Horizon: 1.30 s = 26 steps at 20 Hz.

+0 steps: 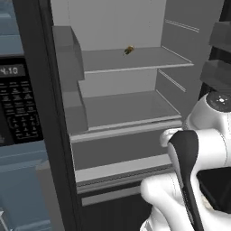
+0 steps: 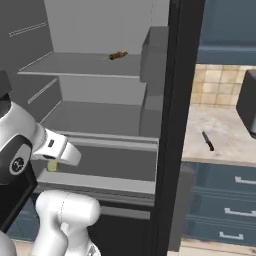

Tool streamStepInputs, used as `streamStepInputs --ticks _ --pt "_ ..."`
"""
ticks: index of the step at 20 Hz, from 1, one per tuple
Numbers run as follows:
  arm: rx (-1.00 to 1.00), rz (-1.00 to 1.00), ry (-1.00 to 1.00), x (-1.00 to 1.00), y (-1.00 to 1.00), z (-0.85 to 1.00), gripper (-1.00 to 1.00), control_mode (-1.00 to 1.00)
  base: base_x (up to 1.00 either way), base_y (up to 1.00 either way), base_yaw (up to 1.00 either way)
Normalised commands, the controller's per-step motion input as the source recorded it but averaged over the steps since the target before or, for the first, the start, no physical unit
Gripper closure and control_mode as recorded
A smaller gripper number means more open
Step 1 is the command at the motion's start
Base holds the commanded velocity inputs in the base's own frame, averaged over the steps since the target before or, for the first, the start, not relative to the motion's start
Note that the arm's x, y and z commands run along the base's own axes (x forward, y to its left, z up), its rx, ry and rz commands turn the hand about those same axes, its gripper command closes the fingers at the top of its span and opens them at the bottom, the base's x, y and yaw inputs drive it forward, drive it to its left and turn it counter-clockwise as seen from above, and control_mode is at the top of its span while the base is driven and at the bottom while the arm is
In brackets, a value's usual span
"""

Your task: Retrieve the butter from the fridge and place it on a plate on the dining table. Then retrieve the butter knife by the fridge and place it near the plate.

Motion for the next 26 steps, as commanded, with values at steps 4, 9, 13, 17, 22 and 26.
streamStepInputs --ticks 4,9,13,17,22,26 --pt "0.00 0.00 0.00 0.00 0.00 0.00 1.00 1.00 -0.87 0.14 -0.13" --pt "0.00 0.00 0.00 0.00 0.00 0.00 1.00 1.00 -0.59 0.24 -0.15" --pt "0.00 0.00 0.00 0.00 0.00 0.00 1.00 1.00 -0.38 0.06 -0.26" --pt "0.00 0.00 0.00 0.00 0.00 0.00 1.00 1.00 -0.42 0.01 -0.47" --pt "0.00 0.00 0.00 0.00 0.00 0.00 1.00 1.00 -0.60 0.01 -0.56" --pt "0.00 0.00 0.00 0.00 0.00 0.00 1.00 1.00 -0.67 0.00 -0.60"
